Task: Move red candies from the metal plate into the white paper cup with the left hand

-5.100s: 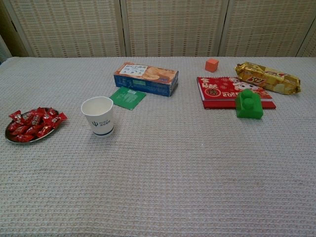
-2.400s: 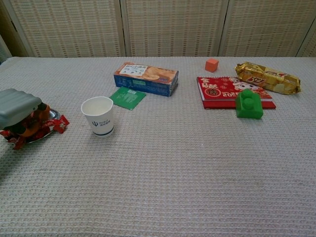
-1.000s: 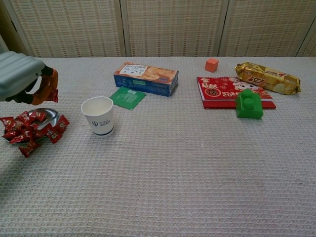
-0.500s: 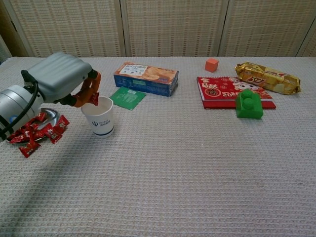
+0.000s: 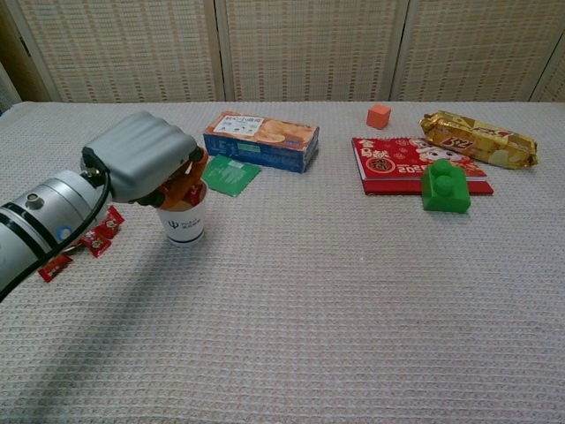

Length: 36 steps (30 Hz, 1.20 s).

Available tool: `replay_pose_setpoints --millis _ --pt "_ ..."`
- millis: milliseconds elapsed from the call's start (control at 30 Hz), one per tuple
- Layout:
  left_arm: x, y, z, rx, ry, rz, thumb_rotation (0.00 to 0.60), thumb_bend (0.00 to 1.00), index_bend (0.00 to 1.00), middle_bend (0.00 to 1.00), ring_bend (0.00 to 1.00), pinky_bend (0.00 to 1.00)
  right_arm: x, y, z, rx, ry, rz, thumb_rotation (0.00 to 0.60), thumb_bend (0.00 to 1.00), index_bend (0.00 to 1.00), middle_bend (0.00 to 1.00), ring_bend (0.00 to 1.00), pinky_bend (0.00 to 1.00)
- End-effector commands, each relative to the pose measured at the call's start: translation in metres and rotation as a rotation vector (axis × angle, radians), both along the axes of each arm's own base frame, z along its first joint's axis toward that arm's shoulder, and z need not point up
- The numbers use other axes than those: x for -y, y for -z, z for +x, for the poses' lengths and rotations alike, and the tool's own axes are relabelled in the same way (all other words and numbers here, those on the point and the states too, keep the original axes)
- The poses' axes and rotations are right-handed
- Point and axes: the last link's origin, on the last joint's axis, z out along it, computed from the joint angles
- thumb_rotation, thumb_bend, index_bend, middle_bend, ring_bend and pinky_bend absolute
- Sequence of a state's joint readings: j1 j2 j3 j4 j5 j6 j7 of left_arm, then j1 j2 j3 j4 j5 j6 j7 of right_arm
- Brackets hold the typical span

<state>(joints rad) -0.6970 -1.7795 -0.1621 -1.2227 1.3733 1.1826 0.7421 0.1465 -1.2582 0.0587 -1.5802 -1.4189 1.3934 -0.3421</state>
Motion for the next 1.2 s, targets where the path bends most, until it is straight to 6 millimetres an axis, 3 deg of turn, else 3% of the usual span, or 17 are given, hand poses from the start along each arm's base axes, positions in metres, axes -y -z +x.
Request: replay_pose_setpoints --millis 33,200,633,733,900,1000,1200 --pt "0.0 -0.001 -0.001 -0.009 0.003 -0.003 0.6 0.62 0.46 0.57 0.54 0.93 0.0 0.0 0.0 0.0 0.0 0.0 0.6 0.12 0.0 0.0 0.0 0.0" --pt "-0.001 -0.005 -0.001 0.01 0.001 -0.006 0.6 0.52 0.36 0.49 0.48 0.93 0.0 0.0 0.0 -0.001 0.0 0.002 0.6 0.12 0.0 0.0 0.0 0.0" --pt "0.007 -0.019 0.0 0.058 0.008 -0.026 0.6 0.46 0.29 0.43 0.45 0.95 0.0 0.001 0.0 -0.002 0.001 0.005 0.6 0.12 0.0 0.0 0.0 0.0" --pt "0.011 -0.023 -0.003 0.076 -0.015 -0.059 0.6 0.43 0.22 0.35 0.37 0.96 -0.001 0.001 0.001 -0.001 0.001 0.006 0.6 0.12 0.0 0.0 0.0 0.0" --pt "0.011 -0.03 -0.012 0.024 -0.071 -0.104 0.6 0.38 0.08 0.06 0.08 0.95 -0.001 0.002 0.001 -0.004 0.002 0.012 0.6 0.12 0.0 0.0 0.0 0.0" --pt "0.011 -0.03 -0.015 -0.008 -0.104 -0.139 0.6 0.37 0.04 0.0 0.02 0.94 -0.001 0.003 0.001 -0.005 0.002 0.013 0.6 0.12 0.0 0.0 0.0 0.0" --pt "0.008 -0.028 -0.018 -0.055 -0.147 -0.16 0.6 0.37 0.04 0.0 0.04 0.94 -0.001 0.002 0.001 -0.004 0.003 0.01 0.6 0.12 0.0 0.0 0.0 0.0"
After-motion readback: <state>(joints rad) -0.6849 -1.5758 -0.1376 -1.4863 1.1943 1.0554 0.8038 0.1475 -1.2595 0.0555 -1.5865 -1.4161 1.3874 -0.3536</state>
